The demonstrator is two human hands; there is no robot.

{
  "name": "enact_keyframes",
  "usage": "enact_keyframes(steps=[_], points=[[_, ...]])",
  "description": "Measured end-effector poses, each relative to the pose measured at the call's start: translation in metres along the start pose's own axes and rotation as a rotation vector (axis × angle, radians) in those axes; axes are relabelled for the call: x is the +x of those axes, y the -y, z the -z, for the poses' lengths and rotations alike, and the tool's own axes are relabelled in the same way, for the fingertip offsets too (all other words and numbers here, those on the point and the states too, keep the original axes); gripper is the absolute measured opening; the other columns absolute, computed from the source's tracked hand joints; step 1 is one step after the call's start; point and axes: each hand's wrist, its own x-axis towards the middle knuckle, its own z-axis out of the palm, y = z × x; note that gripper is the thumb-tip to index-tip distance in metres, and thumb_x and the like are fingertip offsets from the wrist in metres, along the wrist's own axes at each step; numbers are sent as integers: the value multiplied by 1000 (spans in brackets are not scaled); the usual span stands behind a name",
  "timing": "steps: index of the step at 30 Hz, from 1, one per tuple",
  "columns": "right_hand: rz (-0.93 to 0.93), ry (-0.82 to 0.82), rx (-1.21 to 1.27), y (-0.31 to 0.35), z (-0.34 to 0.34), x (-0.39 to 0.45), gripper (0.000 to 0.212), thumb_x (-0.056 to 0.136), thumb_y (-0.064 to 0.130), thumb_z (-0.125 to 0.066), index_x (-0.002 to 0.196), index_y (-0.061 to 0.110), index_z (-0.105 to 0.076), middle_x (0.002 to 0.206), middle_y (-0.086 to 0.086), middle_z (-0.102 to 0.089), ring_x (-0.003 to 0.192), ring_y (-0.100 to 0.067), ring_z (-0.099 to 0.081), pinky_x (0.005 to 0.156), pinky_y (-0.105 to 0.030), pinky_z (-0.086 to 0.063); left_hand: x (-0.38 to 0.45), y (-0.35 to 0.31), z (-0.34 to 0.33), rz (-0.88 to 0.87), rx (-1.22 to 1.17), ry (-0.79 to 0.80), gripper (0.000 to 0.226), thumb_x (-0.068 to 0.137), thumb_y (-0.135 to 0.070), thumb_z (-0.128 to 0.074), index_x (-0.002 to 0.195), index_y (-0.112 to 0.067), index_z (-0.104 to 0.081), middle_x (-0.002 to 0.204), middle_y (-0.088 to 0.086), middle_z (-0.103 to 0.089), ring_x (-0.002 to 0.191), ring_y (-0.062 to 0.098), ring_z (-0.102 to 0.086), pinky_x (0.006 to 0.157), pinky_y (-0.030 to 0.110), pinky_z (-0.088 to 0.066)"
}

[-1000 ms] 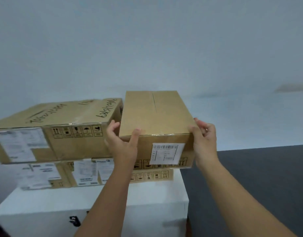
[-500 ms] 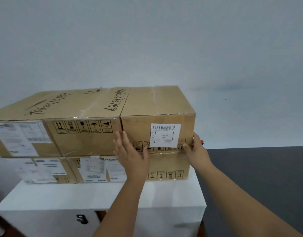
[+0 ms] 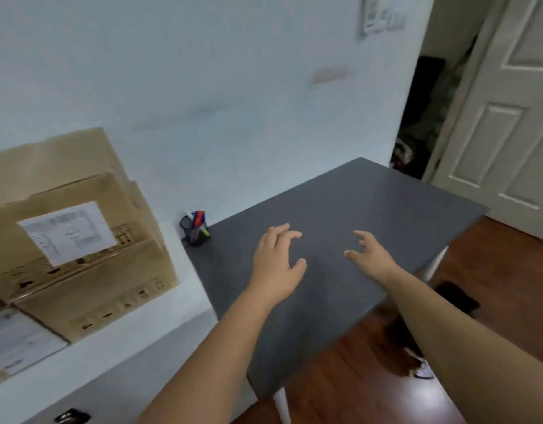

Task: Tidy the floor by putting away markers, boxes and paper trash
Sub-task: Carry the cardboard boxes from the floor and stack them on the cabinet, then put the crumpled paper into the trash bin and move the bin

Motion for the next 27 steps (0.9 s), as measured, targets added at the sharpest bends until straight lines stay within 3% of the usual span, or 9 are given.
enact_keyframes(steps=[4, 7, 10, 12, 13, 15, 19, 23, 27], points=[[-202, -226, 44, -113, 128, -34, 78, 89, 26, -67, 150, 34, -18, 138, -13, -52, 102, -29, -63, 74, -33, -48, 15, -73, -102, 64, -161, 413, 41, 87, -34, -67, 126, -32, -55, 140, -4, -43, 133, 16, -41, 100, 23, -28], [-394, -365, 89, -195, 209, -77, 79, 89, 27, -67, 148, 36, -17, 128, -12, -56, 75, -19, -61, 61, -31, -46, 17, -131, -181, 76, -221, 604, 38, 87, -32, -69, 123, -28, -57, 137, 0, -50, 127, 16, -50, 102, 28, -38], [-570, -443, 82, -271, 266, -128, 80, 88, 24, -67, 150, 29, -16, 102, -12, -62, 65, -18, -57, 68, -39, -51, 7, -180, -256, 114, -261, 767, 34, 89, -29, -68, 121, -25, -59, 135, 0, -57, 120, 15, -55, 100, 29, -41], [-659, -490, 69, -315, 294, -164, 80, 87, 20, -67, 150, 26, -18, 78, -5, -57, 61, -18, -54, 61, -35, -49, -6, -206, -300, 141, -265, 877, 35, 91, -27, -67, 124, -20, -58, 131, 2, -59, 113, 16, -58, 93, 27, -43], [-698, -506, 60, -334, 306, -181, 80, 85, 19, -67, 150, 25, -20, 78, -3, -57, 62, -18, -54, 59, -32, -46, -14, -217, -319, 163, -274, 926, 37, 92, -26, -67, 126, -17, -57, 127, 2, -60, 107, 15, -59, 88, 24, -45], [-775, -516, 47, -367, 326, -209, 81, 83, 17, -68, 149, 25, -21, 96, -11, -64, 69, -23, -55, 66, -29, -43, -28, -233, -351, 211, -266, 1011, 40, 93, -26, -66, 130, -12, -56, 117, 1, -62, 95, 11, -59, 81, 20, -45], [-906, -460, -30, -415, 348, -230, 86, 80, 18, -71, 150, 27, -21, 98, -15, -62, 76, -31, -59, 67, -31, -46, -36, -244, -405, 247, -156, 1127, 43, 90, -36, -67, 127, -18, -56, 111, -4, -58, 89, 7, -54, 78, 27, -44], [-937, -301, -142, -444, 346, -204, 89, 79, 23, -75, 150, 36, -24, 139, -26, -42, 103, -37, -58, 95, -35, -45, -26, -234, -455, 255, 1, 1151, 52, 84, -42, -71, 129, -24, -55, 135, 3, -52, 114, 20, -55, 95, 34, -46], [-887, -158, -210, -476, 343, -147, 94, 73, 26, -81, 147, 47, -27, 158, -16, -16, 135, -42, -40, 109, -41, -39, -2, -224, -513, 192, 110, 1195, 58, 79, -44, -75, 131, -30, -54, 141, 5, -47, 124, 25, -51, 89, 30, -42]])
